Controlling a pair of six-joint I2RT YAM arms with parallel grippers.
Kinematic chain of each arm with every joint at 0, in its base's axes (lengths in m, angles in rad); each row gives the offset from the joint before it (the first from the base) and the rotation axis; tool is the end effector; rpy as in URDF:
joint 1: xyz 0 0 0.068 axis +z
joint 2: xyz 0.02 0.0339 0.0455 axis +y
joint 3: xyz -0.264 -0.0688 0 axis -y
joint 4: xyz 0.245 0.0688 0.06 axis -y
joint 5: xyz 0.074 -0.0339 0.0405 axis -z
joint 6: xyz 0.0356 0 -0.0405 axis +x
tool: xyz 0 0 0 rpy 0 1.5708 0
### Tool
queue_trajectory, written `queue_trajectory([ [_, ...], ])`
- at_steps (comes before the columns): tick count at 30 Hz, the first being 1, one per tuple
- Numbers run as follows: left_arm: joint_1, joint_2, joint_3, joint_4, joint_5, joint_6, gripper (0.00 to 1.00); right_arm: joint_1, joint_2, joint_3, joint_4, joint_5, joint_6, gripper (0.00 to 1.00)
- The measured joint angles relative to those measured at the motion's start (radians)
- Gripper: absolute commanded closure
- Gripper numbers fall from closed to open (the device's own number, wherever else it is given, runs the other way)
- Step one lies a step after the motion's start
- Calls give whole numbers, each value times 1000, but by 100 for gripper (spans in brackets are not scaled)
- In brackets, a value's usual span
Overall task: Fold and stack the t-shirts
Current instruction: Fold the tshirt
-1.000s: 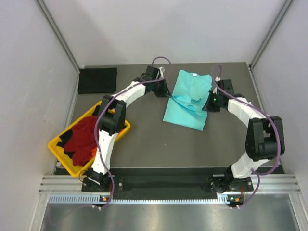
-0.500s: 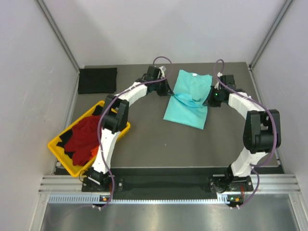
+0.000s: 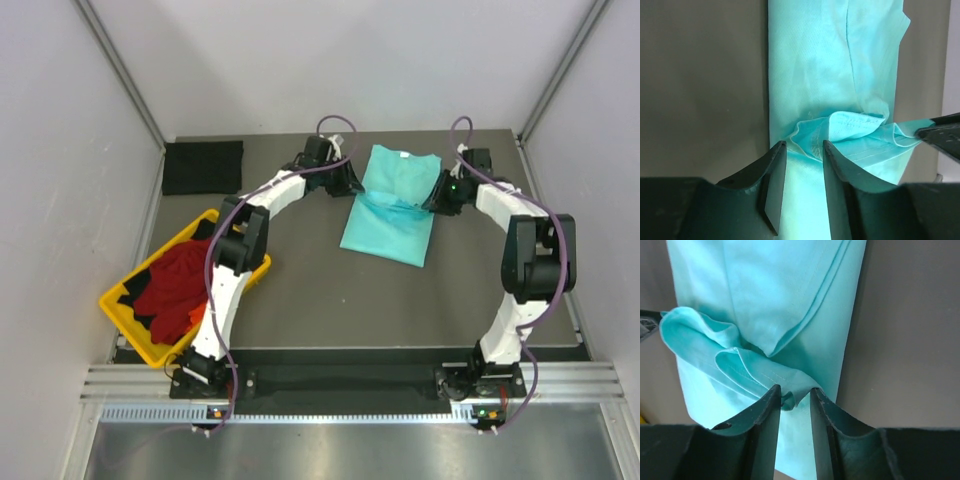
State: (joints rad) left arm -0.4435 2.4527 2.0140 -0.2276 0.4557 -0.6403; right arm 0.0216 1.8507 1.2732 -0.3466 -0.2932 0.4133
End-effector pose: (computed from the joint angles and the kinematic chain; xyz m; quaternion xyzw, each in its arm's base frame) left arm 0.4940 -0.2520 0.1661 0.0122 0.8817 -0.3936 0.2599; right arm 0.3958 0.0188 0.1975 0.1370 0.9291 0.2031 0.2770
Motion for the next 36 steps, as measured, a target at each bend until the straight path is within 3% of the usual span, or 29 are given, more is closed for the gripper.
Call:
queue_trajectory([
  [8, 10, -88, -79, 3, -23, 52, 61, -5, -56, 12, -29, 32, 10, 69],
  [12, 7, -169, -154, 19, -22, 74, 63, -4, -130, -27, -43, 50, 17, 64],
  [16, -4, -203, -187, 29, -16, 91, 67, 2, -155, -38, -43, 56, 17, 73],
  [21, -29, -203, -195, 34, -2, 97, 73, 29, -155, -75, -38, 60, 29, 85],
  [36, -69, -21, -76, 40, 13, 97, 76, 68, 31, -28, -8, 74, 32, 88],
])
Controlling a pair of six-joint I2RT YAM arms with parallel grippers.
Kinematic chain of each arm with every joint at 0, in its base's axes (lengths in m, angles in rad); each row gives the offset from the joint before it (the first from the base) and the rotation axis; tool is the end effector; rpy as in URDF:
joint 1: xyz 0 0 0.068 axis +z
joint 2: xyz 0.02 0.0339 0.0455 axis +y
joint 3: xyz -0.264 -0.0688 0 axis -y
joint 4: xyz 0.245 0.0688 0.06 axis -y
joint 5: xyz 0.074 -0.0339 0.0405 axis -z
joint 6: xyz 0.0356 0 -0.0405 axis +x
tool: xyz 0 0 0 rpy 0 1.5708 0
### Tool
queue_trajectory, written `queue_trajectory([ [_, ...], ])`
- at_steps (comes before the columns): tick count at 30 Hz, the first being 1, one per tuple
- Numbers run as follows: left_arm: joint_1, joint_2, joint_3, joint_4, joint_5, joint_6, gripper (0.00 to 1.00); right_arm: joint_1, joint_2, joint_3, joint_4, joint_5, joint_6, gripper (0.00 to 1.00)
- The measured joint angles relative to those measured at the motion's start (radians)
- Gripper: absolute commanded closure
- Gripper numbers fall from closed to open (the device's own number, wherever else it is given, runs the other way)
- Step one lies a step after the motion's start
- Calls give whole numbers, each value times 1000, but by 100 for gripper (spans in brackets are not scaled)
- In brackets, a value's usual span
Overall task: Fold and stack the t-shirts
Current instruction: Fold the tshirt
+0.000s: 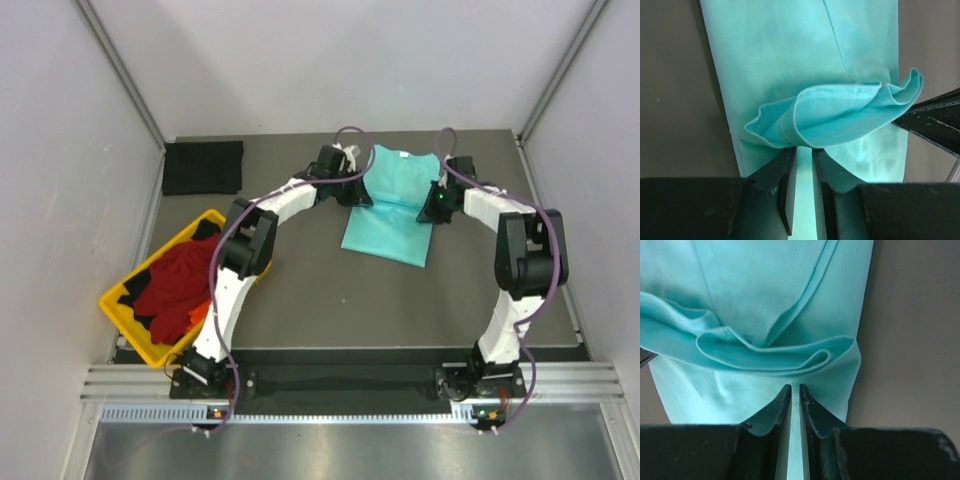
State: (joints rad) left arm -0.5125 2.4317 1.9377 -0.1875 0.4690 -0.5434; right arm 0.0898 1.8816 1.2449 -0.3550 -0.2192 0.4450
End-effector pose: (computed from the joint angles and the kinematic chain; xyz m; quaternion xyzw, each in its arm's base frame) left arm 0.4684 -0.2820 0.1556 0.0864 0.8795 -0.3920 0.2557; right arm 0.3906 0.0429 0.1764 0.1376 0.9432 0.1761 0.2460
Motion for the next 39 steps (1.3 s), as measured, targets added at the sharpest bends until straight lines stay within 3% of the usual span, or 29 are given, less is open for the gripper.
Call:
queue_trajectory([
  [12, 1, 89, 136, 68, -43, -4, 74, -16, 86, 139, 34, 24, -7, 88],
  [26, 5, 145, 197, 98, -82, -7, 70, -45, 138, 156, 31, 53, -12, 87],
  [33, 8, 59, 193, -3, -147, 38, 56, -47, 92, 255, -28, 57, -19, 63],
  [39, 10, -254, -14, -34, -181, 81, 50, -47, -122, 170, -83, 33, -7, 52],
])
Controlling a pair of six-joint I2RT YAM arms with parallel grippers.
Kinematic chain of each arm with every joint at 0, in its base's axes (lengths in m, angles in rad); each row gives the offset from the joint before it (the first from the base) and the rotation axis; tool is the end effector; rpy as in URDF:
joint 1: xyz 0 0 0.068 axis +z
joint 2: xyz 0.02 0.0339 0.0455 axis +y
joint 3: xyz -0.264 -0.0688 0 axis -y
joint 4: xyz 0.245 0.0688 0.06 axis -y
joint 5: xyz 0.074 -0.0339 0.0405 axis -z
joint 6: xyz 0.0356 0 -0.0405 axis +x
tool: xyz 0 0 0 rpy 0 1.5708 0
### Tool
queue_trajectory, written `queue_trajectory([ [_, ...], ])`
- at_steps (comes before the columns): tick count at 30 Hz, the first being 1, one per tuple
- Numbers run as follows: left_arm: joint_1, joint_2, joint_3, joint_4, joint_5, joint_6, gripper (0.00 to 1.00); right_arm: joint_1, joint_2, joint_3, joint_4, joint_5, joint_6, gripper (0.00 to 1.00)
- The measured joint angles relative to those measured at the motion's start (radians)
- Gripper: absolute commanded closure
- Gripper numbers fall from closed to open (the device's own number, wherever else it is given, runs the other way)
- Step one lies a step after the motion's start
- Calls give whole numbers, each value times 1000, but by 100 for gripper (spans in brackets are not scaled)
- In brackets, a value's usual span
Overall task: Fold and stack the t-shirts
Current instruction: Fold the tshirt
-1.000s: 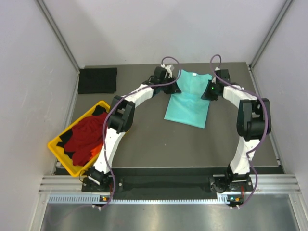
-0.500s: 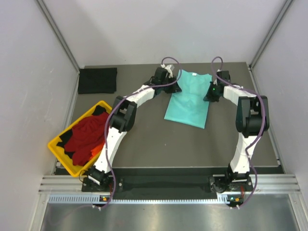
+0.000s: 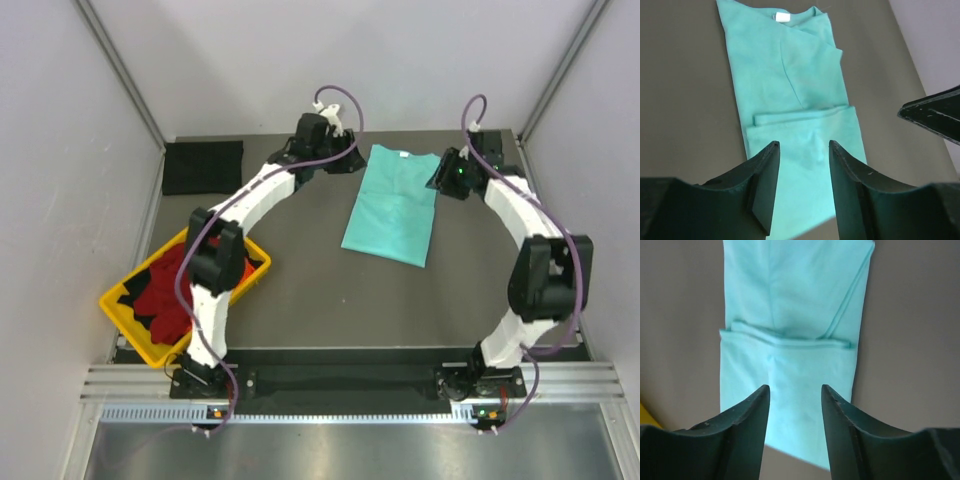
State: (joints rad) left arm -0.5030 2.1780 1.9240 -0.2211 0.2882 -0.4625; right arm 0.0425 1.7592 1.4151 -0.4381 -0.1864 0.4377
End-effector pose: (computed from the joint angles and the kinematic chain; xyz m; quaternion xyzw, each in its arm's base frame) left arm 0.4498 -0.2591 0.2774 0.0919 0.8431 -0.3479 0.3996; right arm 0.3970 0.0235 0.2698 0.1454 0.9084 0.1744 0.3511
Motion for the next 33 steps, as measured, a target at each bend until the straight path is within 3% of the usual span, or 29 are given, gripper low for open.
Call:
queue_trajectory([
  [6, 0, -281, -331, 50, 12, 24, 49, 0, -238, -275, -23, -45, 34, 45],
  [12, 0, -270, -553, 35, 39, 25, 48, 0, -370, -567, 9, -78, 115, 45],
  [21, 0, -221, -606, 44, 60, -7, 48, 4, -415, -817, 160, -119, 234, 47],
  [29, -3, -183, -629, 48, 61, -38, 49, 17, -417, -885, 318, -134, 304, 49],
  [33, -4, -184, -654, 74, 67, -63, 50, 23, -420, -912, 380, -126, 341, 55],
])
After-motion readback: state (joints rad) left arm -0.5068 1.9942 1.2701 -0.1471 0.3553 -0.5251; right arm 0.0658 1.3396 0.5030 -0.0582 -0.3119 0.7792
